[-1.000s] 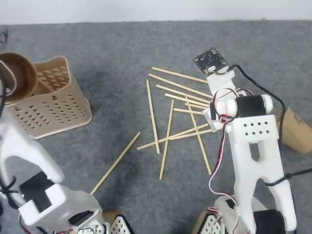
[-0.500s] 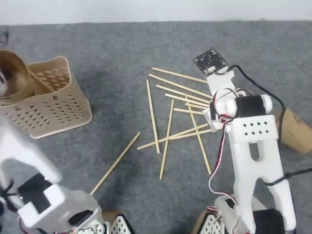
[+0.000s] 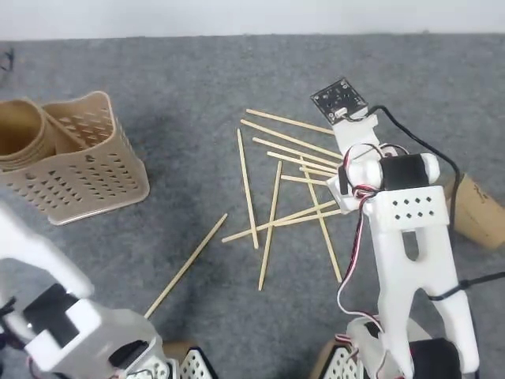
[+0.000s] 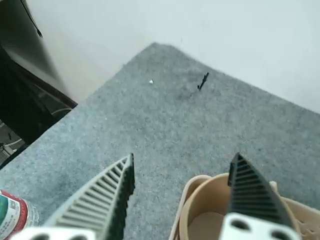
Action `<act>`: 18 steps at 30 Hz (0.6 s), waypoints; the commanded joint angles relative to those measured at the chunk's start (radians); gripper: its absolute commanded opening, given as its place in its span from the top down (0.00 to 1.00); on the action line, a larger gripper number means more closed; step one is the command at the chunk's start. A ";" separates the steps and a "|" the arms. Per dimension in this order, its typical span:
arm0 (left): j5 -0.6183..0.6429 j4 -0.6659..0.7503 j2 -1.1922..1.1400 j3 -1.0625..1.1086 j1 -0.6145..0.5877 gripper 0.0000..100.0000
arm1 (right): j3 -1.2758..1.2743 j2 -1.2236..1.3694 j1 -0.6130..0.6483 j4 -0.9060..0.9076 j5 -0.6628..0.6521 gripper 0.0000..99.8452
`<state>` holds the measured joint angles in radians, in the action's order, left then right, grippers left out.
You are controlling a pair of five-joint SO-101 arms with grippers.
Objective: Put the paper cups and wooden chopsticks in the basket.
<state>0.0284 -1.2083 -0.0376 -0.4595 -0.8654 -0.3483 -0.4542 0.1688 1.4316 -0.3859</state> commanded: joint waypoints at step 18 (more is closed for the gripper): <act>0.063 -0.545 0.338 0.341 0.109 0.71 | 0.315 -0.110 -0.197 0.346 0.002 0.68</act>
<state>0.0852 -1.7285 0.1895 -0.2048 -0.7672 -0.1243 -0.5340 0.0261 1.7108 -0.3859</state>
